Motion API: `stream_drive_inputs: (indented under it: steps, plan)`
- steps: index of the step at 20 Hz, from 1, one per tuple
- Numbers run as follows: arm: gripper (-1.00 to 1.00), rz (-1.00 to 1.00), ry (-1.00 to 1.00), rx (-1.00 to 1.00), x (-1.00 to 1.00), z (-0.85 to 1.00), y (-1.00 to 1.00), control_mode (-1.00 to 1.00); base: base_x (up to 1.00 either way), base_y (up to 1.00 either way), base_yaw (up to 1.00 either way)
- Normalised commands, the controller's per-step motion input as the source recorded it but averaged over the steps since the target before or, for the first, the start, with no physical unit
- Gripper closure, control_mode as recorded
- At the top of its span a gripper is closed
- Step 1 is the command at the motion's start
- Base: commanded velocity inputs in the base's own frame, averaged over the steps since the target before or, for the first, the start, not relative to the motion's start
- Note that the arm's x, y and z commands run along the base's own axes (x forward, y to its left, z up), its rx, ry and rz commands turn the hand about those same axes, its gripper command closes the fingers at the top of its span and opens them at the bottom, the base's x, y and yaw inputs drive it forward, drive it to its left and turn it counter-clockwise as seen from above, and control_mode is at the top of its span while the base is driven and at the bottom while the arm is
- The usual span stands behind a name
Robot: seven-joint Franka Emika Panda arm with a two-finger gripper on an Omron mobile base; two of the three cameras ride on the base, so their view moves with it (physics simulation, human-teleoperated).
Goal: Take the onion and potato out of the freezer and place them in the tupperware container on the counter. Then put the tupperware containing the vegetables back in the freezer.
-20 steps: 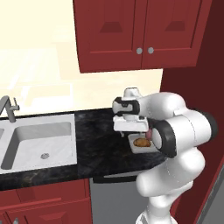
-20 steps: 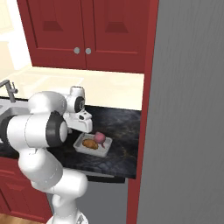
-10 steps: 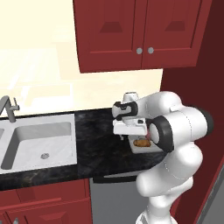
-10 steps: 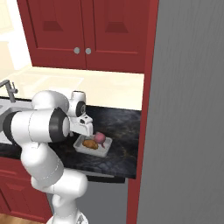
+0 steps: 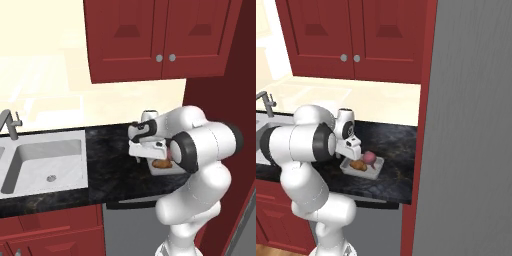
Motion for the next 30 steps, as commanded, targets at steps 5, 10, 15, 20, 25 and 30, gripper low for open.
stream_drive_inputs:
  steps: [5,10,15,20,25,30]
  plan:
    - [-1.0,-0.11,-0.12,-0.01,-0.01,-0.33,0.1,-1.0,0.0,0.0,0.0]
    - [-1.0,-0.05,-0.04,-0.03,-0.17,-0.3,0.03,-1.0,0.0,0.0,0.0]
    - [-1.0,-0.02,0.02,-0.11,-0.04,-0.29,-0.18,-1.0,0.0,0.0,0.0]
    - [-1.0,0.01,0.07,-0.24,0.0,-0.15,-0.23,-1.0,0.0,0.0,0.0]
    - [-1.0,0.06,0.0,-0.17,0.0,-0.52,-0.4,-1.0,0.0,0.0,0.0]
    - [1.0,0.09,-0.02,0.0,0.0,-0.54,-0.19,-1.0,0.0,0.0,0.0]
